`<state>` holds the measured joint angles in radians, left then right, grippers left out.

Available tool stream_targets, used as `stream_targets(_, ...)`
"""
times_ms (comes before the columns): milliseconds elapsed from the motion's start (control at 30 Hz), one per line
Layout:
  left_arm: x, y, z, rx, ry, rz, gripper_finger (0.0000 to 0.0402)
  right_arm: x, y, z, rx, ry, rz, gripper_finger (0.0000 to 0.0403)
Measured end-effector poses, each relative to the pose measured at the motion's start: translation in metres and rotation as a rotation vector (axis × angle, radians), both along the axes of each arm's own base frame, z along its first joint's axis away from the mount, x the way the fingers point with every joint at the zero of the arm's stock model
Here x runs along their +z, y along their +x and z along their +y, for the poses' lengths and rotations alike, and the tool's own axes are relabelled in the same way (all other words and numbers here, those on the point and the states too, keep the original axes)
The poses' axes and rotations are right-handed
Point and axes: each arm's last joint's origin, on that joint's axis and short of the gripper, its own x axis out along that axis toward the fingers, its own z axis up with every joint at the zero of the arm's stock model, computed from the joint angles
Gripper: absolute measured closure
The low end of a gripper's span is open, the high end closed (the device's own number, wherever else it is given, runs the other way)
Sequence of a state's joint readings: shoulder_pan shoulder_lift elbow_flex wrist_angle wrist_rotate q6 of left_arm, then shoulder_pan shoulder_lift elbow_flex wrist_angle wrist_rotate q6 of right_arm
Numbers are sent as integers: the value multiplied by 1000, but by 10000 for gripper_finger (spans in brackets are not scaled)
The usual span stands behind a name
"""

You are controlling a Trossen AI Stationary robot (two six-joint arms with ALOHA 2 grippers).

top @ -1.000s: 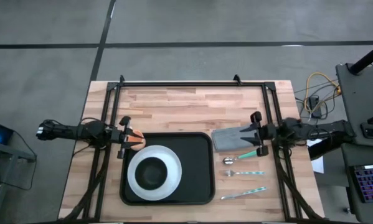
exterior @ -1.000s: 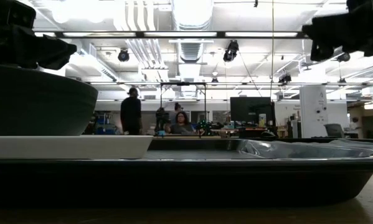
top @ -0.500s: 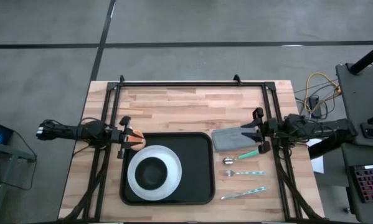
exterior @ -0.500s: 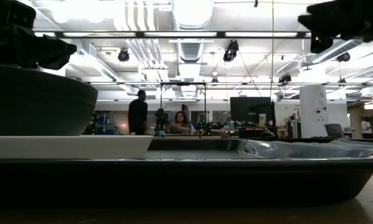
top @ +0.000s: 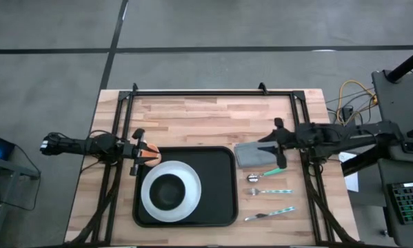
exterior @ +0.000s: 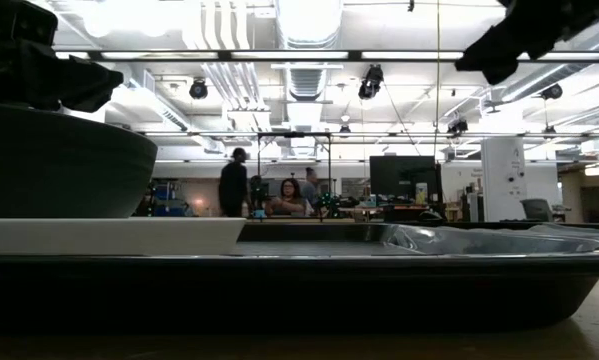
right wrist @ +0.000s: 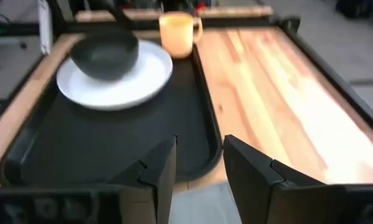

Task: Set up tray
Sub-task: Put the gray napkin to the right of the white plate on the black tray

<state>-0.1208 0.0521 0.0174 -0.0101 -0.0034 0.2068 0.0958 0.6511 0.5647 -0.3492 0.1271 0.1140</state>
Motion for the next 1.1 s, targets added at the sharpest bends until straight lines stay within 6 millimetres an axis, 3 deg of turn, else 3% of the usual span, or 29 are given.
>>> stream_targets(267,0,0,0,0,0,-1,330,12,24,18,-37,29,184,280)
stream_targets(567,0,0,0,0,-1,-4,331,10,39,60,-110,-96,264,280)
stream_targets(900,0,0,0,0,-1,-5,330,-29,44,102,-190,-204,389,280)
stream_targets(1100,0,0,0,0,-1,-5,330,-58,55,115,-227,-247,476,280)
